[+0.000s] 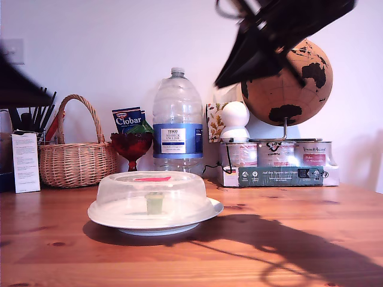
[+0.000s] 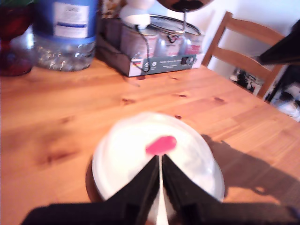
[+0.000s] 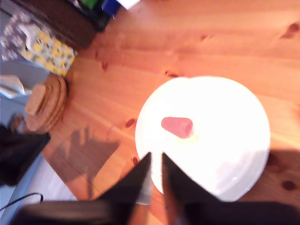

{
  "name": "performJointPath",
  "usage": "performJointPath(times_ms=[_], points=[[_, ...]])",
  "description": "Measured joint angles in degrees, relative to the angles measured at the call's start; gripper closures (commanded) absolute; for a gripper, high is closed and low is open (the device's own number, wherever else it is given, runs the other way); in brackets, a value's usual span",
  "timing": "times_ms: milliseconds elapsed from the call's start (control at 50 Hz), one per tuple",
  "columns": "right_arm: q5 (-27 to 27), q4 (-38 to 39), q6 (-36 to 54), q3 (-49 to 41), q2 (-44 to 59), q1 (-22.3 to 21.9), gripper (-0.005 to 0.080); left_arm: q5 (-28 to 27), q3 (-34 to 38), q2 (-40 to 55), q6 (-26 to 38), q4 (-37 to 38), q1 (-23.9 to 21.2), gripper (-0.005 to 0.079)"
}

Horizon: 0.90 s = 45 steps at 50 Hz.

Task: Lift the plastic dome with your left arm while removing the green coffee capsule from the plate using your right arm.

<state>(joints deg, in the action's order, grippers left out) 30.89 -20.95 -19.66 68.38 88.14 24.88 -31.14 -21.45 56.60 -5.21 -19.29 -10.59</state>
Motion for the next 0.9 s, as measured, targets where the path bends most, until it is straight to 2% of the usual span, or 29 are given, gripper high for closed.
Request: performJointPath(times_ms=[40,240,620,900], points=[[0.00,-0.48,-0.02,0.87,1.01,0.46,0.0442,0.09,-1.70,2.71,0.76,-0.11,-0.72,0.0766],[0.00,-4.44,-0.70,5.46,5.81,2.82,0.0342,0.17,-7.61,14.93,5.57,-0.11,-3.63,0.0766],[-0.02,-6.49,-1.05,8.81,12.52,4.09,0.0306,1.14,-15.04,26.47,9.57,-0.11,-5.46,0.0766],[-0.24,-4.59,-1.44,11.54,18.23,4.33,0.0306,1.14,-16.00,32.48,9.92,-0.07,-5.62,0.0766]])
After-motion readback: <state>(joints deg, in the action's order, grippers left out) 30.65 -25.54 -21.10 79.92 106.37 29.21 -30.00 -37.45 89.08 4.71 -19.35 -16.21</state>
